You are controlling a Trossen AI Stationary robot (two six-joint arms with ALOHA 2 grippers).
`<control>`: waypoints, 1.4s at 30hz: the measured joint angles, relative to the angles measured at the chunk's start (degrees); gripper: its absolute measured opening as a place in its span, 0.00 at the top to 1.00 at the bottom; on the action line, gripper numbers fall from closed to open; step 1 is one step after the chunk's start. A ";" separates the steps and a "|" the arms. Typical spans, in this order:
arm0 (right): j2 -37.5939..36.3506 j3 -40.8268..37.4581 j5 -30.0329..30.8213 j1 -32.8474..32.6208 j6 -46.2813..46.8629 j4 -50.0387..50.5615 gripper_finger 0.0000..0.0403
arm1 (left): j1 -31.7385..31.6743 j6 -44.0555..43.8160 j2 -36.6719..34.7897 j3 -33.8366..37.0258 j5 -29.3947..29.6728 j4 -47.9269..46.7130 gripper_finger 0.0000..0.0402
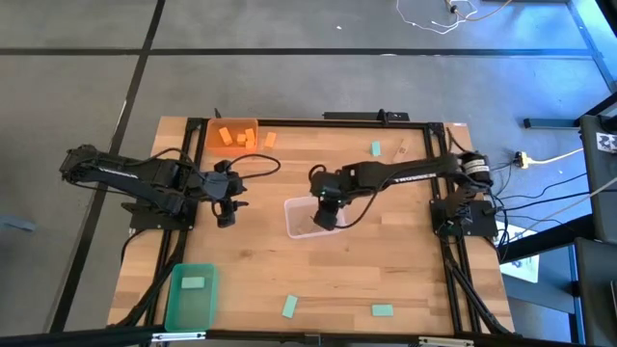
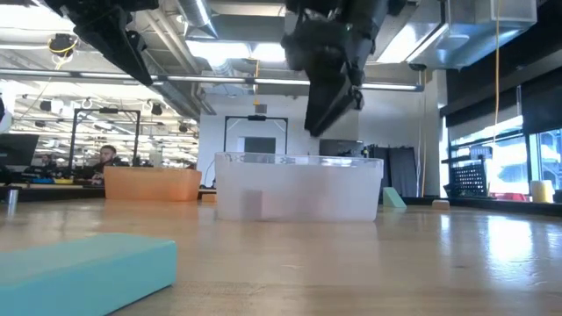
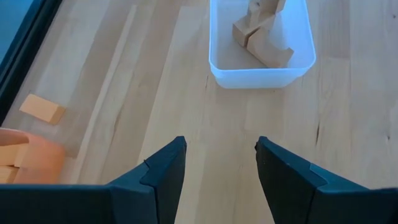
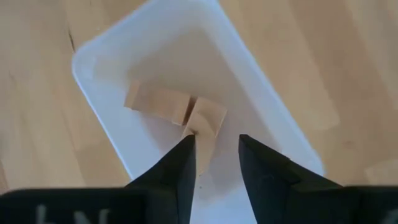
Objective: Sort & place blocks by color
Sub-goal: Put the blue block into the green bin
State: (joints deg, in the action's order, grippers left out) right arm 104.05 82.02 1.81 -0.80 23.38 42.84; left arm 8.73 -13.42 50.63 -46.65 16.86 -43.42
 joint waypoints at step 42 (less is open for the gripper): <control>-4.39 -0.07 18.15 13.29 13.37 17.68 0.70 | 0.00 0.02 0.00 0.00 0.00 0.04 0.54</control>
State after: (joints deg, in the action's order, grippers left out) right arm 99.66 81.95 19.96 12.49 36.75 60.52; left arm 8.73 -13.41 50.63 -46.65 16.86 -43.38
